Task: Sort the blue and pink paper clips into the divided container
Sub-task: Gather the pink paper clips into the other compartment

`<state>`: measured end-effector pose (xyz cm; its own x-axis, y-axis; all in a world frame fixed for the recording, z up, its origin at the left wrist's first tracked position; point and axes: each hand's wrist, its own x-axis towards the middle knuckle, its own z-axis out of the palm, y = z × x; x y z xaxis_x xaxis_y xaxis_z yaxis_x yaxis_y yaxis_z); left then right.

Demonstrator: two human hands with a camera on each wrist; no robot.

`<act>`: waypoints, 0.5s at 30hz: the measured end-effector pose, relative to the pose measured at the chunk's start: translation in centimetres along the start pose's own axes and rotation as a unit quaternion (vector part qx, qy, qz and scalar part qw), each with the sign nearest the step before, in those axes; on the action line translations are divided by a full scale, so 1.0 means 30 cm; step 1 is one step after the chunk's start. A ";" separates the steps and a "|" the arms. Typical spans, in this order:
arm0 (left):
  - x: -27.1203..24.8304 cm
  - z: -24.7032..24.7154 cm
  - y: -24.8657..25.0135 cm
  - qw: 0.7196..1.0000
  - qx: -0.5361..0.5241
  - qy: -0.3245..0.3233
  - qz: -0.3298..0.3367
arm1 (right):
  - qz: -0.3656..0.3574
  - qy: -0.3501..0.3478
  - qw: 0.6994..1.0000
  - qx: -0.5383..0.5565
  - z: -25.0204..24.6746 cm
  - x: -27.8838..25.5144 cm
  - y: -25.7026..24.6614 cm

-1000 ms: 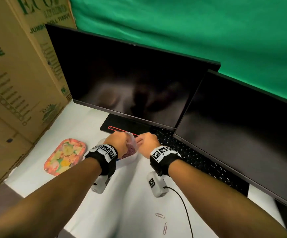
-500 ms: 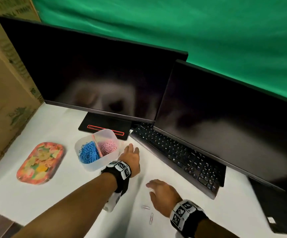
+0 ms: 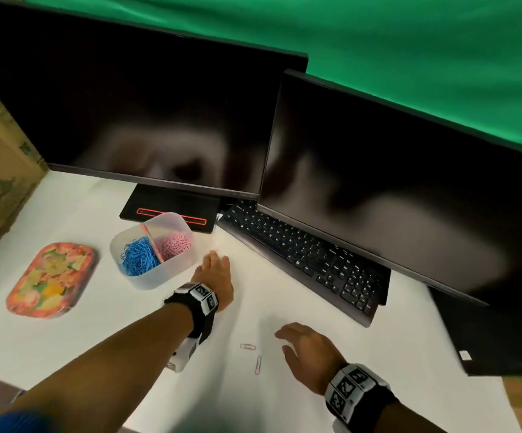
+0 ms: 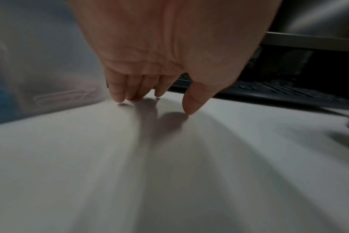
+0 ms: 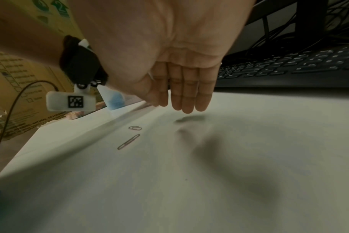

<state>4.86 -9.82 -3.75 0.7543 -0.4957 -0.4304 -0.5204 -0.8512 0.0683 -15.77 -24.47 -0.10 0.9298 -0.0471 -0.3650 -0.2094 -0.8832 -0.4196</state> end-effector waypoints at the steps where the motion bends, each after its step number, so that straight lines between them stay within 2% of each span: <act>1: -0.032 0.016 -0.007 0.999 0.011 0.012 0.033 | -0.003 -0.005 1.000 -0.001 0.006 -0.005 0.003; 5: -0.118 0.057 -0.042 0.991 0.037 0.043 0.124 | -0.029 -0.029 0.999 0.008 0.032 -0.006 -0.018; 11: -0.130 0.027 -0.015 0.993 0.012 0.012 0.116 | -0.108 -0.063 0.991 -0.043 0.101 0.028 -0.085; 15: -0.123 0.009 0.012 0.997 -0.037 -0.008 0.073 | -0.129 -0.106 0.972 -0.168 0.139 0.078 -0.083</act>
<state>1.79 -8.24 -2.38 0.6660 -0.6126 -0.4256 -0.5921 -0.7812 0.1979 -14.34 -20.44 -3.39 0.8480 0.2611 -0.4612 0.1657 -0.9572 -0.2373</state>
